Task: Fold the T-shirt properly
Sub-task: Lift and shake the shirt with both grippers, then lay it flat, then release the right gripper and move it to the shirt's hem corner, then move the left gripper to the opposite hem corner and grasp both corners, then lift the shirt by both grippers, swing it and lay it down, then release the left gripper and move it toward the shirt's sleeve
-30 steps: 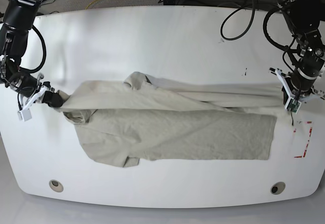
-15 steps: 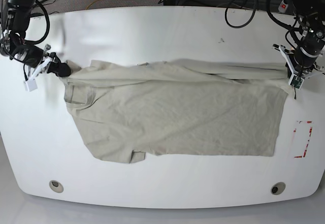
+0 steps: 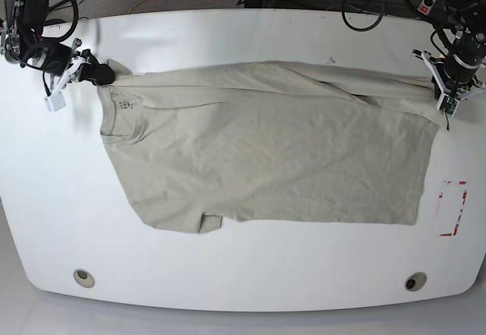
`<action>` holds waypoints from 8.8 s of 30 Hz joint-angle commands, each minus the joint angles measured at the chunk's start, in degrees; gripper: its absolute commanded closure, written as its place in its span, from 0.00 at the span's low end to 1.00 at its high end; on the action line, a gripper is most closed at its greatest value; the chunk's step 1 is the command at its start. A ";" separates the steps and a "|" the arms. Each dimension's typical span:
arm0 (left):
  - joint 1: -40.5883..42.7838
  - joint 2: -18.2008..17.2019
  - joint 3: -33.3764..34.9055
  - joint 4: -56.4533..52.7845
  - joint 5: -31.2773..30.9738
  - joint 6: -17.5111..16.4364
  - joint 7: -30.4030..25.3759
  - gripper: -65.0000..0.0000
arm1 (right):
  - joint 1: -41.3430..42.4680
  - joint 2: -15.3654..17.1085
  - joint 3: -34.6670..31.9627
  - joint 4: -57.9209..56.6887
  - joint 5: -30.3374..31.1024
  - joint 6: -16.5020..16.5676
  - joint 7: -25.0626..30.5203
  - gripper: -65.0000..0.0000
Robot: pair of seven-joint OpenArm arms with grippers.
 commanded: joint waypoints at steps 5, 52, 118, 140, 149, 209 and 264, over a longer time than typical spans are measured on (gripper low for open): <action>-0.12 -0.71 -0.39 0.02 0.12 0.56 -0.51 0.71 | -0.50 1.42 1.36 1.72 1.02 0.17 0.74 0.42; -4.69 -3.52 -20.17 2.39 -41.28 0.56 13.47 0.50 | 43.01 -13.18 1.45 -26.50 -44.17 0.17 12.17 0.36; -56.29 -7.39 6.64 -80.24 5.04 12.73 -22.66 0.25 | 41.78 -20.39 1.45 -31.25 -56.56 0.25 21.31 1.00; -56.29 -2.65 7.34 -80.86 5.04 12.47 -23.02 0.37 | 39.76 -20.91 1.45 -24.66 -56.48 0.25 21.31 1.00; -55.85 -2.65 8.13 -80.77 5.40 12.82 -26.80 0.95 | 39.59 -20.91 1.45 -24.66 -56.48 0.34 21.31 1.00; -69.92 2.28 7.34 -4.29 4.96 7.90 17.78 1.00 | 86.27 -8.17 -11.12 -6.72 -56.39 3.99 -6.38 1.00; -20.16 16.52 7.78 -9.21 -1.37 0.60 5.91 0.42 | 24.64 -9.13 12.09 8.13 -38.45 3.99 -11.83 1.00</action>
